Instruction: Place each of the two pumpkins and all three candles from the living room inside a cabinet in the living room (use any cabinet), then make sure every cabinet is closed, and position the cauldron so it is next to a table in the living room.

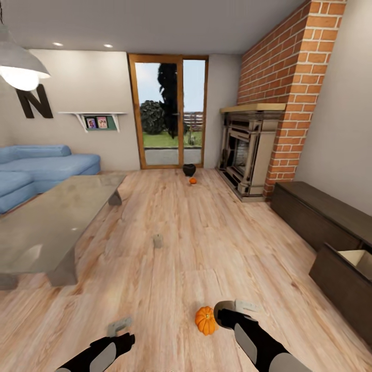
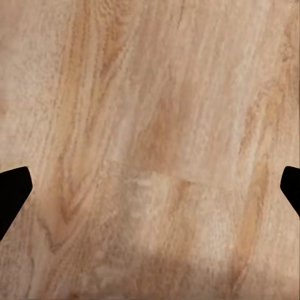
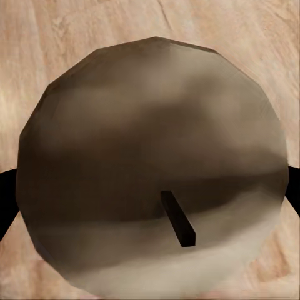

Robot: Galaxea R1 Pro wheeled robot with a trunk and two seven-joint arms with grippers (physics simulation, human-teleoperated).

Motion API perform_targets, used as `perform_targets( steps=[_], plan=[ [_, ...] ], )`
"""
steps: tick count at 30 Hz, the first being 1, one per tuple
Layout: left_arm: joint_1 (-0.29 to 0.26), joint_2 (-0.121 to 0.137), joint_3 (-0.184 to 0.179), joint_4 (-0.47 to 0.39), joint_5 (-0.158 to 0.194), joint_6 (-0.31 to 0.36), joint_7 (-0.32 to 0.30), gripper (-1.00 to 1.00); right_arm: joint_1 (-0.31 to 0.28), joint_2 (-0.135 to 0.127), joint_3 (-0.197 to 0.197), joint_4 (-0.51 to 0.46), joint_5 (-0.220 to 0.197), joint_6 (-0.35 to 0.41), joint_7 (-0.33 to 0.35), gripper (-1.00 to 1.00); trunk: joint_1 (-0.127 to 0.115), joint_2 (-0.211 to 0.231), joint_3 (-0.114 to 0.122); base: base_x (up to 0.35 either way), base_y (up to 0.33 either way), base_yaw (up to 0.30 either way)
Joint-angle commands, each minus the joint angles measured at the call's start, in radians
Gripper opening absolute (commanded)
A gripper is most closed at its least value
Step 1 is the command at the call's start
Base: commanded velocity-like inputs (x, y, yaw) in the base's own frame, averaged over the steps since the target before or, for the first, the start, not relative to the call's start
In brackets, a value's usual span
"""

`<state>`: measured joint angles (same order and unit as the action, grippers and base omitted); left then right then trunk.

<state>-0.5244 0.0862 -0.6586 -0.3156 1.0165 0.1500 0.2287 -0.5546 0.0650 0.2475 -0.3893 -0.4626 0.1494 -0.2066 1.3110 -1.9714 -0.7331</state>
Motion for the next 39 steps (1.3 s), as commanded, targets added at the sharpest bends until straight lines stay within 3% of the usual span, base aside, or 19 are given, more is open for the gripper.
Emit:
perform_targets(
  steps=[1, 11, 22, 39],
  plan=[
    [0.000, 0.001, -0.007, -0.004, 0.006, 0.003, 0.008, 1.00, -0.001, -0.001, 0.009, -0.001, -0.007, 0.004, -0.010, -1.00, 0.000, -0.001, -0.001, -0.037, 0.280, 0.273],
    [0.000, 0.001, -0.009, -0.004, -0.001, 0.003, 0.006, 1.00, -0.001, -0.002, 0.009, 0.003, -0.007, -0.009, -0.009, -1.00, 0.000, -0.001, -0.001, 0.103, 0.256, 0.231],
    [0.000, 0.001, -0.003, -0.012, 0.011, 0.008, 0.009, 1.00, -0.001, -0.002, 0.009, 0.005, -0.008, -0.013, -0.007, -1.00, 0.000, -0.001, 0.000, 0.068, 0.025, -0.078],
    [0.000, 0.003, -0.003, -0.013, 0.010, 0.010, 0.012, 1.00, -0.001, -0.002, 0.009, 0.058, -0.005, -0.061, 0.000, -1.00, -0.065, 0.118, 0.054, 0.000, 0.000, -0.019]
  ],
)
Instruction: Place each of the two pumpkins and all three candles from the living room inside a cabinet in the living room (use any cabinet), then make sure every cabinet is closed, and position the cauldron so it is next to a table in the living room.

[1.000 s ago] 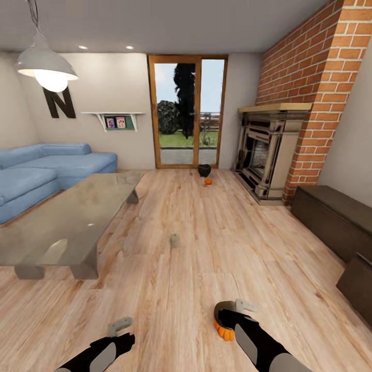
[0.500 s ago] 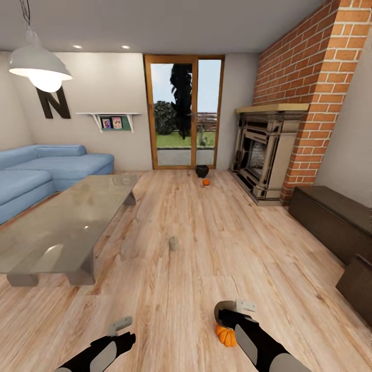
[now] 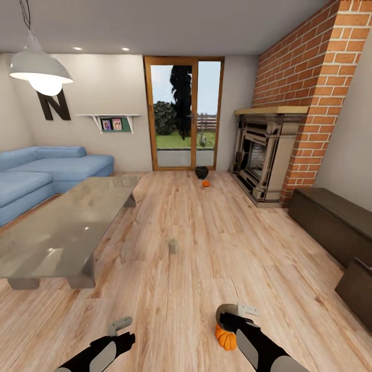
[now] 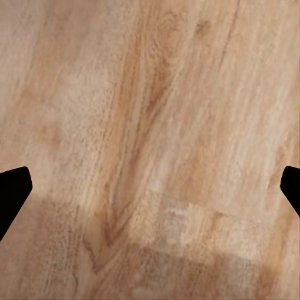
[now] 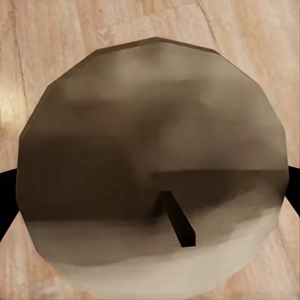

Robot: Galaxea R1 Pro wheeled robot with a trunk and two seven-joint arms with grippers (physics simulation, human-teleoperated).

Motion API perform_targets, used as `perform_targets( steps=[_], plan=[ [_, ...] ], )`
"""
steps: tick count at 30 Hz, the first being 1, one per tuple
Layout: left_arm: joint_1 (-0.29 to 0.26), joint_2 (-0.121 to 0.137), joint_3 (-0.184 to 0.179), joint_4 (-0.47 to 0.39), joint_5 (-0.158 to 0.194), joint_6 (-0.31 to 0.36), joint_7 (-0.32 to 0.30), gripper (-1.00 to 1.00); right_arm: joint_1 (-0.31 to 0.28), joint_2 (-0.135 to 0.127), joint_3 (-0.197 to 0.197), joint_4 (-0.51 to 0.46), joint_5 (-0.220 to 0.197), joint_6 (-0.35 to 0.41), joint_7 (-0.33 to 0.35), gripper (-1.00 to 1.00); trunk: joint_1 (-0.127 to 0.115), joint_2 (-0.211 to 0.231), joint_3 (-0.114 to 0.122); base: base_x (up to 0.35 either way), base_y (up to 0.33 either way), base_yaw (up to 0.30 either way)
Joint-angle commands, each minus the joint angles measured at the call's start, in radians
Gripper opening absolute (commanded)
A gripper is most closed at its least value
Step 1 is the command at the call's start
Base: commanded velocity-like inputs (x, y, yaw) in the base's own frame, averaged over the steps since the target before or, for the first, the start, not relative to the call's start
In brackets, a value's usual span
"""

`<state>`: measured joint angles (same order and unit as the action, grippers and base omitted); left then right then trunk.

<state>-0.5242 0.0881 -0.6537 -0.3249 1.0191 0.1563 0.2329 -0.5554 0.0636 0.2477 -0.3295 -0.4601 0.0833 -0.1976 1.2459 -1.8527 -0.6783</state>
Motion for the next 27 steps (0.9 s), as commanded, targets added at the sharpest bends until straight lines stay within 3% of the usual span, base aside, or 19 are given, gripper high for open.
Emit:
perform_targets(
  steps=[1, 23, 27],
  plan=[
    [0.000, 0.002, -0.007, -0.003, 0.007, 0.003, 0.008, 1.00, 0.000, -0.001, 0.008, -0.002, -0.008, 0.005, -0.009, -1.00, -0.004, 0.007, 0.002, 0.000, 0.000, 0.000],
    [0.000, 0.002, -0.007, -0.002, 0.007, 0.003, 0.007, 1.00, 0.000, -0.002, 0.007, -0.003, -0.009, 0.003, -0.013, -1.00, -0.088, 0.161, 0.071, 0.000, 0.000, 0.000],
    [0.000, 0.002, 0.006, -0.002, 0.007, 0.003, 0.008, 1.00, 0.000, -0.002, 0.007, -0.003, -0.009, 0.003, -0.011, -1.00, -0.104, 0.189, 0.084, 0.000, 0.000, 0.000]
  ],
)
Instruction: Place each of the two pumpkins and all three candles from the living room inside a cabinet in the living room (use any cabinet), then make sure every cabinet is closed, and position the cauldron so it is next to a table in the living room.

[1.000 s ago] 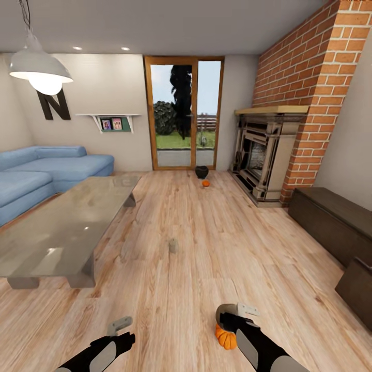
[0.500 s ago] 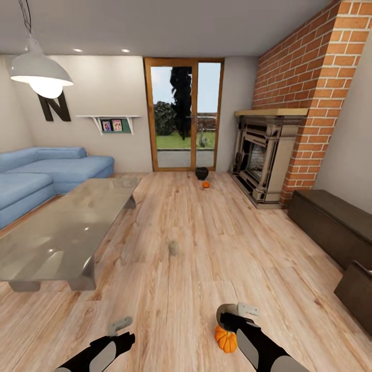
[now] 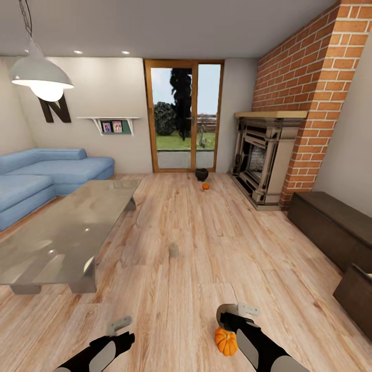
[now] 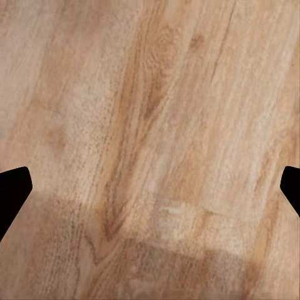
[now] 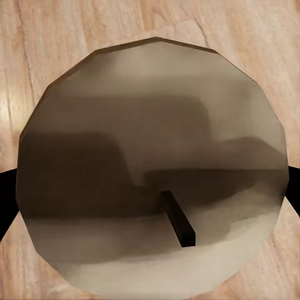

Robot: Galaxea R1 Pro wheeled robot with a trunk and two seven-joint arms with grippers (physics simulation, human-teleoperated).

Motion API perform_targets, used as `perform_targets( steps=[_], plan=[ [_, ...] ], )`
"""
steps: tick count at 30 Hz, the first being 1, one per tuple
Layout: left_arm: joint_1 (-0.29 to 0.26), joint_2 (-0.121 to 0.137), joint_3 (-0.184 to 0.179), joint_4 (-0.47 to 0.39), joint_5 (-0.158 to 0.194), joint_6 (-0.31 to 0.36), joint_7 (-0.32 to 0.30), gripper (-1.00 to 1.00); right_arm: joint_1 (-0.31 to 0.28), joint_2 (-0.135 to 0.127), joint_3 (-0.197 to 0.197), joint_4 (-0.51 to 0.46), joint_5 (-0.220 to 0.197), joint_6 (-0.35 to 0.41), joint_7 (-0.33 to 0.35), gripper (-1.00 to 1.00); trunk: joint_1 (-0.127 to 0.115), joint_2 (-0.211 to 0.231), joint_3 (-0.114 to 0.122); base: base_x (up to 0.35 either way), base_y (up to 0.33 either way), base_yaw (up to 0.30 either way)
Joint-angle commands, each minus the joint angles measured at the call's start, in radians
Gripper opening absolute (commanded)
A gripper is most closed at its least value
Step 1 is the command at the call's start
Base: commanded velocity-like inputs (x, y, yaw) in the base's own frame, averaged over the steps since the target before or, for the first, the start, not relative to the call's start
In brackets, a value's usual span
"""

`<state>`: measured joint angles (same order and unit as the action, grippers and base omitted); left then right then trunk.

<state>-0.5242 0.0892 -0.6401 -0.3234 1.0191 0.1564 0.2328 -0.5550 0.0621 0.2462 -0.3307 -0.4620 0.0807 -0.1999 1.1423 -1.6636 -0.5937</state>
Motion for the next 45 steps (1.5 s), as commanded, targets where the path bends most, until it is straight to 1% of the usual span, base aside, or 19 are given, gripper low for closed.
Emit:
perform_targets(
  steps=[1, 4, 8, 13, 17, 19, 20, 23, 26, 30, 38, 45],
  plan=[
    [0.000, 0.001, 0.005, -0.003, 0.007, 0.004, 0.008, 1.00, 0.000, -0.001, 0.008, -0.002, -0.007, 0.005, -0.009, -1.00, -0.004, 0.007, 0.002, 0.000, 0.000, 0.000],
    [0.000, 0.001, 0.044, -0.001, 0.006, 0.006, 0.007, 1.00, 0.000, -0.001, 0.009, -0.002, -0.007, 0.005, -0.009, -1.00, -0.016, 0.028, 0.012, 0.000, 0.000, 0.000],
    [0.000, 0.002, 0.060, 0.002, 0.006, 0.010, 0.007, 1.00, 0.000, -0.001, 0.009, -0.002, -0.007, 0.006, -0.008, -1.00, -0.031, 0.056, 0.024, 0.000, 0.000, 0.000],
    [0.000, 0.002, 0.063, 0.008, 0.007, 0.021, 0.010, 1.00, 0.000, 0.000, 0.009, -0.002, -0.007, 0.005, -0.008, -1.00, -0.050, 0.091, 0.040, 0.000, 0.000, 0.000],
    [0.000, 0.006, 0.061, 0.015, 0.004, 0.088, 0.019, 1.00, 0.000, 0.000, 0.009, -0.002, -0.007, 0.006, -0.009, -1.00, -0.065, 0.119, 0.052, 0.000, 0.000, 0.000],
    [0.000, 0.007, 0.056, 0.016, 0.001, 0.123, 0.041, 1.00, 0.000, -0.001, 0.009, -0.002, -0.007, 0.007, -0.009, -1.00, -0.073, 0.133, 0.059, 0.000, 0.000, 0.000],
    [0.000, 0.007, 0.052, 0.016, 0.000, 0.137, 0.072, 1.00, 0.000, 0.000, 0.009, -0.002, -0.007, 0.007, -0.009, -1.00, -0.077, 0.140, 0.062, 0.000, 0.000, 0.000],
    [0.000, 0.006, 0.047, 0.016, -0.004, 0.148, 0.134, 1.00, 0.000, 0.001, 0.010, -0.002, -0.007, 0.008, -0.009, -1.00, -0.088, 0.161, 0.071, 0.000, 0.000, 0.000],
    [0.000, 0.003, 0.045, 0.017, -0.006, 0.151, 0.152, 1.00, 0.000, 0.001, 0.010, -0.002, -0.007, 0.009, -0.009, -1.00, -0.100, 0.182, 0.080, 0.000, 0.000, 0.000],
    [0.000, 0.002, 0.044, 0.017, -0.008, 0.151, 0.155, 1.00, 0.000, 0.000, 0.010, -0.002, -0.006, 0.009, -0.008, -1.00, -0.115, 0.210, 0.093, 0.000, 0.000, 0.000],
    [0.000, 0.003, 0.044, 0.017, -0.010, 0.142, 0.150, 1.00, 0.000, 0.001, 0.010, -0.002, -0.006, 0.008, -0.007, -1.00, -0.115, 0.210, 0.093, 0.000, 0.010, 0.000],
    [0.000, 0.007, 0.045, 0.017, -0.008, 0.141, 0.149, 1.00, -0.001, -0.001, 0.010, -0.002, -0.006, 0.006, -0.008, -1.00, -0.115, 0.210, 0.093, 0.000, 0.241, 0.000]
  ],
)
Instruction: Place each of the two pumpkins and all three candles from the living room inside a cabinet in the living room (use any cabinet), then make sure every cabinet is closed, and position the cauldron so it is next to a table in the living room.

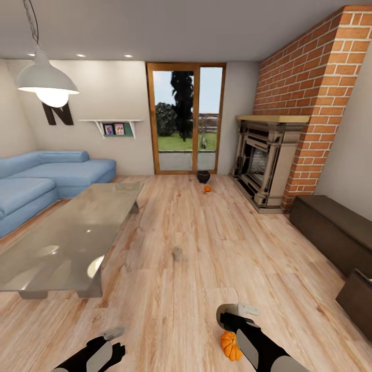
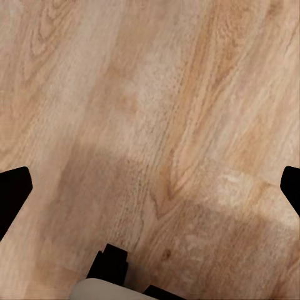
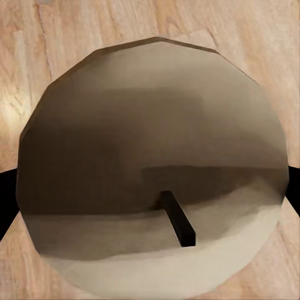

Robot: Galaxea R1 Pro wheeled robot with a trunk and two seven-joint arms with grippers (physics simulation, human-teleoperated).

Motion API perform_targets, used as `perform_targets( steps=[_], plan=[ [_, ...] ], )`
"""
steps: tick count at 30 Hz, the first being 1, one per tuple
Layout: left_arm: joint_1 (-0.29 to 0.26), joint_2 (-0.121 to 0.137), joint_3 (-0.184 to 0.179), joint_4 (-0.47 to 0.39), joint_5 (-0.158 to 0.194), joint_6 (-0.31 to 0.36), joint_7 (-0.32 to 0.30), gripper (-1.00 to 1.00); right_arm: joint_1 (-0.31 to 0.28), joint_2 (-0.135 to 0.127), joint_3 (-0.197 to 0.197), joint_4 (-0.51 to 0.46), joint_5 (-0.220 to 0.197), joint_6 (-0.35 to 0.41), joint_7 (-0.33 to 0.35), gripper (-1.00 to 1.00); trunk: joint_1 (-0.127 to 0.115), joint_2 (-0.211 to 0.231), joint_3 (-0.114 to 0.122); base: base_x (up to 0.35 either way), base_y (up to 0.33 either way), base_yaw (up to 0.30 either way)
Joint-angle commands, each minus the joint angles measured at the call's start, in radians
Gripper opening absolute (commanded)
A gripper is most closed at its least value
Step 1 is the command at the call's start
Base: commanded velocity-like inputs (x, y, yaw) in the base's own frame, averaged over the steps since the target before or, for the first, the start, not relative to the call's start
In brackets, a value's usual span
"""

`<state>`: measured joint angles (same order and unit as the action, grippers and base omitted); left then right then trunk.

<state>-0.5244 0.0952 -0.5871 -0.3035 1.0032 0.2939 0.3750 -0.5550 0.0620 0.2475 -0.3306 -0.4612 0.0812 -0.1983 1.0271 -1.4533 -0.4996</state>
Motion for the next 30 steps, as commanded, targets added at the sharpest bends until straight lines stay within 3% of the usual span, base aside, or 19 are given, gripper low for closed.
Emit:
perform_targets(
  steps=[1, 14, 30],
  plan=[
    [0.000, 0.001, -0.008, -0.003, 0.008, 0.003, 0.007, 1.00, 0.000, -0.001, 0.009, -0.002, -0.007, 0.005, -0.009, -1.00, 0.000, -0.001, -0.001, 0.000, 0.285, 0.000],
    [0.000, 0.000, -0.010, -0.003, 0.006, 0.002, 0.007, 1.00, 0.000, 0.000, 0.009, -0.002, -0.007, 0.005, -0.009, -1.00, 0.000, -0.001, 0.004, 0.099, 0.181, -0.063],
    [0.000, 0.000, -0.010, -0.003, 0.006, 0.002, 0.007, 1.00, 0.000, 0.002, 0.009, -0.002, -0.007, 0.005, -0.009, -1.00, 0.000, -0.001, 0.007, 0.188, 0.162, -0.041]
  ],
)
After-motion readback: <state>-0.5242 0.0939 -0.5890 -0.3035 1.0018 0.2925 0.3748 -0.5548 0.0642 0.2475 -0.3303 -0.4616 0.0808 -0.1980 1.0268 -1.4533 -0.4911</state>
